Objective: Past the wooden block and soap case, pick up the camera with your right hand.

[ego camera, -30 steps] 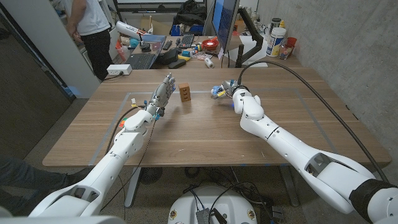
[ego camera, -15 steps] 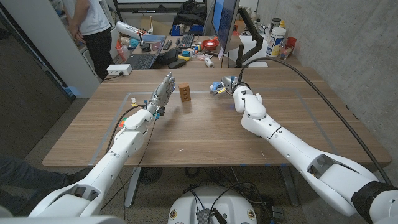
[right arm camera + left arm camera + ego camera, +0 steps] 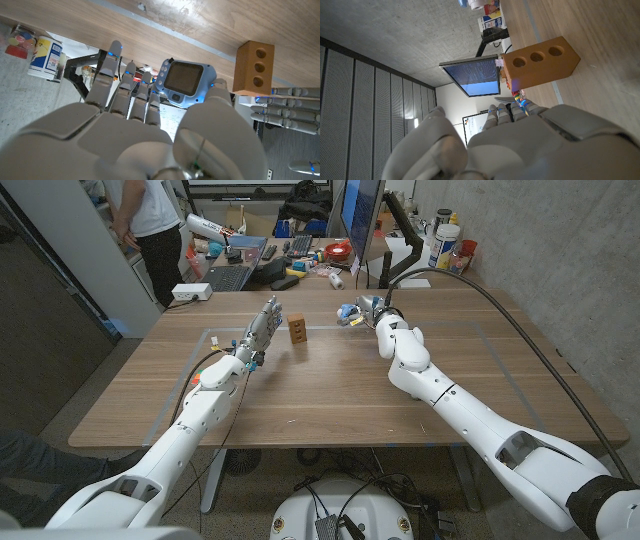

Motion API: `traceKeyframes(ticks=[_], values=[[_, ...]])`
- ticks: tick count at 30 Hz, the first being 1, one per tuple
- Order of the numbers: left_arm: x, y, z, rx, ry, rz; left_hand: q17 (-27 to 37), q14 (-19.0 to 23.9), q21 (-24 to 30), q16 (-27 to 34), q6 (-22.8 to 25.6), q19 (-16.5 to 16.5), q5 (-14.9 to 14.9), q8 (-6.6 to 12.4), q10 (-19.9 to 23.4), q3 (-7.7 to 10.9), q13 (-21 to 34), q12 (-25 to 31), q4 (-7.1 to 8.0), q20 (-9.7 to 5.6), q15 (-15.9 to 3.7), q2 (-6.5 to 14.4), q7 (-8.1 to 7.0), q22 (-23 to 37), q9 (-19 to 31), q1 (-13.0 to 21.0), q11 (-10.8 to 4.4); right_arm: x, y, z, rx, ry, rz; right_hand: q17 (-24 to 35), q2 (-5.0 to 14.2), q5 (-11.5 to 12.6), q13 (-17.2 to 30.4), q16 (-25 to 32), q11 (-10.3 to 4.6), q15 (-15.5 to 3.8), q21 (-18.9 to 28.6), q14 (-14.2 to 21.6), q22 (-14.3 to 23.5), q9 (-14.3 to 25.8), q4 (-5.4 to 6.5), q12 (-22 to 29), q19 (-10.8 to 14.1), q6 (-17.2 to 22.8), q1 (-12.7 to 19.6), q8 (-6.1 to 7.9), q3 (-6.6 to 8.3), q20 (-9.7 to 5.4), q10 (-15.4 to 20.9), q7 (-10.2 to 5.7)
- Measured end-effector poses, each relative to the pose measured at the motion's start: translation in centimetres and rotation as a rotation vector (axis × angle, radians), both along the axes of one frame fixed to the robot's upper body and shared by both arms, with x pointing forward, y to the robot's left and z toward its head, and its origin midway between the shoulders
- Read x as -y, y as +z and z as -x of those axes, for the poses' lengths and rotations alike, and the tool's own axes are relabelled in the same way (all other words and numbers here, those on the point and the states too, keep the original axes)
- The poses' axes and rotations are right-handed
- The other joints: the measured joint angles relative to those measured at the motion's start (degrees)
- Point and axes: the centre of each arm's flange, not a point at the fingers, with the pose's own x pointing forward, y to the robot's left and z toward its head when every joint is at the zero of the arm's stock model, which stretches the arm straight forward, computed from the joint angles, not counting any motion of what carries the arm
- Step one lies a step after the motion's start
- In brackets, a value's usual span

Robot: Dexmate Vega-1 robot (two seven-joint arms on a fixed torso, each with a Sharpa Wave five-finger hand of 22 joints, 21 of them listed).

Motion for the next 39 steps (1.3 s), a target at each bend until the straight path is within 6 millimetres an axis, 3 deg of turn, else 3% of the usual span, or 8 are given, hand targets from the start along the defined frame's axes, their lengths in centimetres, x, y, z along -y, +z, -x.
traceKeyframes(ticks=[39], values=[[0.2, 0.6, 0.1, 0.015, -0.004, -0.006, 0.0, 0.0, 0.0, 0.0, 0.0, 0.0, 0.0, 0.0, 0.0, -0.42, 0.0, 0.0, 0.07, 0.0, 0.0, 0.3, 0.0, 0.0, 0.0, 0.3, 0.0, 0.4, 3.0, 3.4, 0.124, 0.041, -0.054, 0.0, 0.64, -0.5, 0.0, -0.4, -0.11, -0.1, -0.7, 1.3, 0.0, 1.0, -0.07, 0.4, 0.5, 0.7, 0.1, 0.68, -0.09, 0.1, 0.5, 0.72]])
